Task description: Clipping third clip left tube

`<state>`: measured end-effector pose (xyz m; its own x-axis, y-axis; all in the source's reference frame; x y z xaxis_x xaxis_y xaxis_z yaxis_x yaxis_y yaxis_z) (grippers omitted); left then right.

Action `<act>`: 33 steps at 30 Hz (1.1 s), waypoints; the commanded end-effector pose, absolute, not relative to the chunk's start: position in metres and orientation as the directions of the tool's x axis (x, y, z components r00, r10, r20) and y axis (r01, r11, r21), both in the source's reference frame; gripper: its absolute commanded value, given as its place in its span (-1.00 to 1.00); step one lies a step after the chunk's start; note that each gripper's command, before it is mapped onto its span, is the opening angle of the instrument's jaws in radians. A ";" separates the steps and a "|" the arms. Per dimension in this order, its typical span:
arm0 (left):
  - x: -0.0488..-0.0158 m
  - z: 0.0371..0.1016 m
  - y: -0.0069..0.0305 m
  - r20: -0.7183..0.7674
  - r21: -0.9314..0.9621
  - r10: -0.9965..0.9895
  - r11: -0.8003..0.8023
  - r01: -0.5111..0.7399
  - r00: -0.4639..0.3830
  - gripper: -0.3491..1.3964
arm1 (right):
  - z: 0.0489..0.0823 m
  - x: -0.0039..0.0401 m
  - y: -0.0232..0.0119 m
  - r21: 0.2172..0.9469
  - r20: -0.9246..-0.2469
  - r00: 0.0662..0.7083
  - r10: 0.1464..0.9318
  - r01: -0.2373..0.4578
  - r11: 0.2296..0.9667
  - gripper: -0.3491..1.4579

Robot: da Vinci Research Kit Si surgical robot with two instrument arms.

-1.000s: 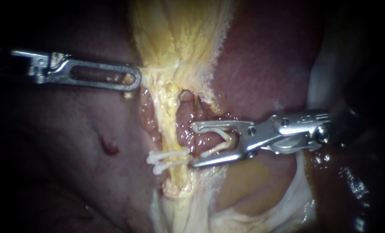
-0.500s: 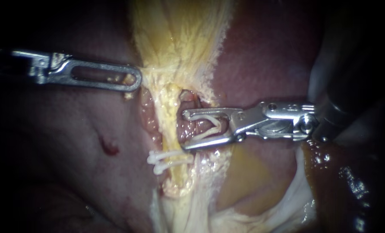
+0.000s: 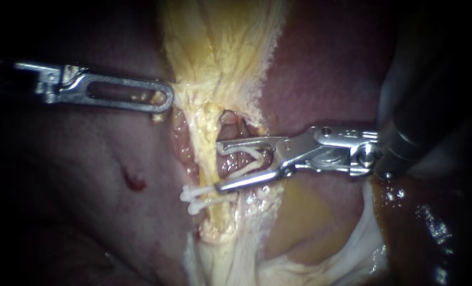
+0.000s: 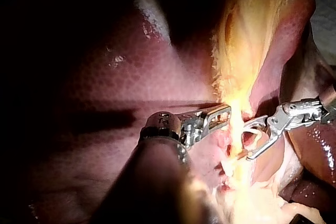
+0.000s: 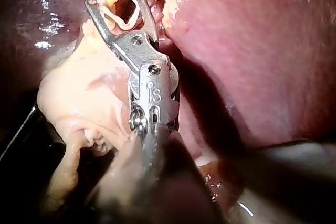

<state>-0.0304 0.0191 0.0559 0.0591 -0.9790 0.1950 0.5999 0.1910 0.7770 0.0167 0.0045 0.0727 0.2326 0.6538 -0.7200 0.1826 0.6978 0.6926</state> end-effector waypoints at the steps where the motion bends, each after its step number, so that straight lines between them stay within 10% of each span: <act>1: -0.0304 0.0559 0.0191 0.195 0.777 -0.979 0.190 0.600 0.059 -1.00 | 0.0727 0.0171 0.0044 0.691 -0.722 0.234 0.651 0.190 0.698 -0.07; 33: -0.0308 0.0561 0.0192 0.195 0.776 -0.979 0.190 0.601 0.058 -1.00 | 0.0723 0.0230 0.0039 0.720 -0.676 0.109 0.729 0.308 0.622 -0.07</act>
<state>-0.0308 0.0192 0.0561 0.0575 -0.9792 0.1947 0.6014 0.1897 0.7761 0.0230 0.0040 0.0724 0.1024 0.7315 -0.6741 0.3063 0.6215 0.7210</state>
